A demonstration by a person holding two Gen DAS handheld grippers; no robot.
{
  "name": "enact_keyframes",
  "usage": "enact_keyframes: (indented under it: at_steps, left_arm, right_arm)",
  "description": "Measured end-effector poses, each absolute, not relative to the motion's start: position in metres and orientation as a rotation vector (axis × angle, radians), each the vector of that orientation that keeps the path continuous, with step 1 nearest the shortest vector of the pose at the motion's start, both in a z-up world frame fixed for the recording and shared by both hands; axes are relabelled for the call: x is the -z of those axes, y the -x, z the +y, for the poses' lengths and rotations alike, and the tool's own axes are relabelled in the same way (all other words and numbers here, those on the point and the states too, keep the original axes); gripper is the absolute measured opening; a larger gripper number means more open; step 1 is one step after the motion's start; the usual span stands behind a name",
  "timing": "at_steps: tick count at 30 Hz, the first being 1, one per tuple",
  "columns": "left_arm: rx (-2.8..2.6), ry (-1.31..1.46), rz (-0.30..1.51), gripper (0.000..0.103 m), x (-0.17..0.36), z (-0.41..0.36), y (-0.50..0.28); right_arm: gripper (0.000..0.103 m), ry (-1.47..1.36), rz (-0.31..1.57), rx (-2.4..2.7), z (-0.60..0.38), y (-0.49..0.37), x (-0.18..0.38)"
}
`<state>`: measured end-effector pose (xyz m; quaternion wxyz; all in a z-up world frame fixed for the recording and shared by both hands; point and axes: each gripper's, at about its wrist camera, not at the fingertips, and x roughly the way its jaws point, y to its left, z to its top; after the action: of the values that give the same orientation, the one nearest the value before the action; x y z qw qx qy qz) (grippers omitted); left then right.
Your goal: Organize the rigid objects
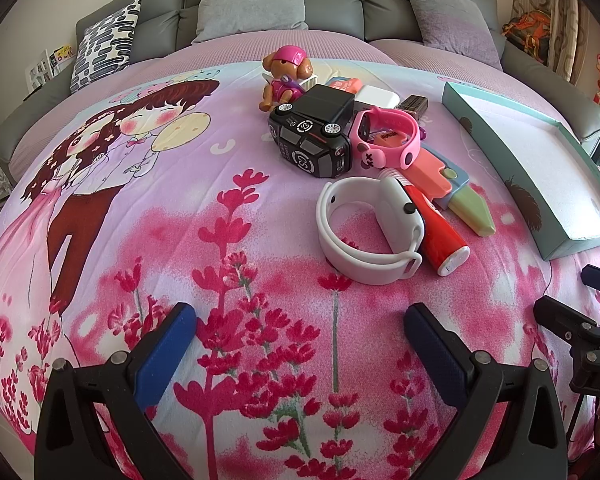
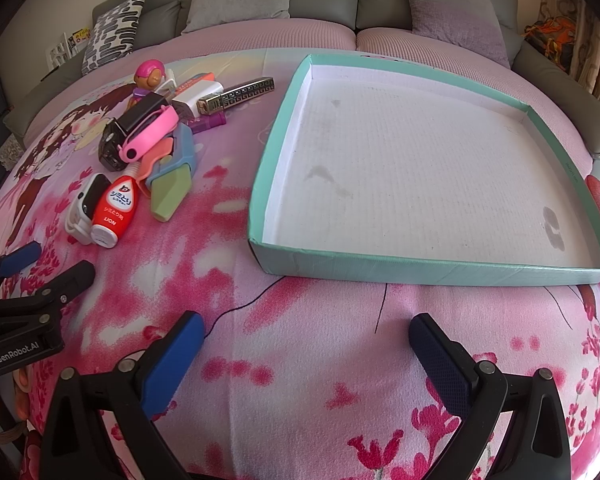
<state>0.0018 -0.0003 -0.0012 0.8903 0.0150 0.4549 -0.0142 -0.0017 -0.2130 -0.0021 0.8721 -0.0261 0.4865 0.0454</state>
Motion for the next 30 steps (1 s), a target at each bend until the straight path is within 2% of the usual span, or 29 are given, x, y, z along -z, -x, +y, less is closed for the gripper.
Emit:
enact_keyframes:
  at_steps: [30]
  left_arm:
    - [0.054, -0.018, 0.954, 0.103, -0.0021, 0.004, -0.0076]
  right_arm:
    - [0.103, 0.053, 1.016, -0.099, -0.2121, 0.0015, 0.0025]
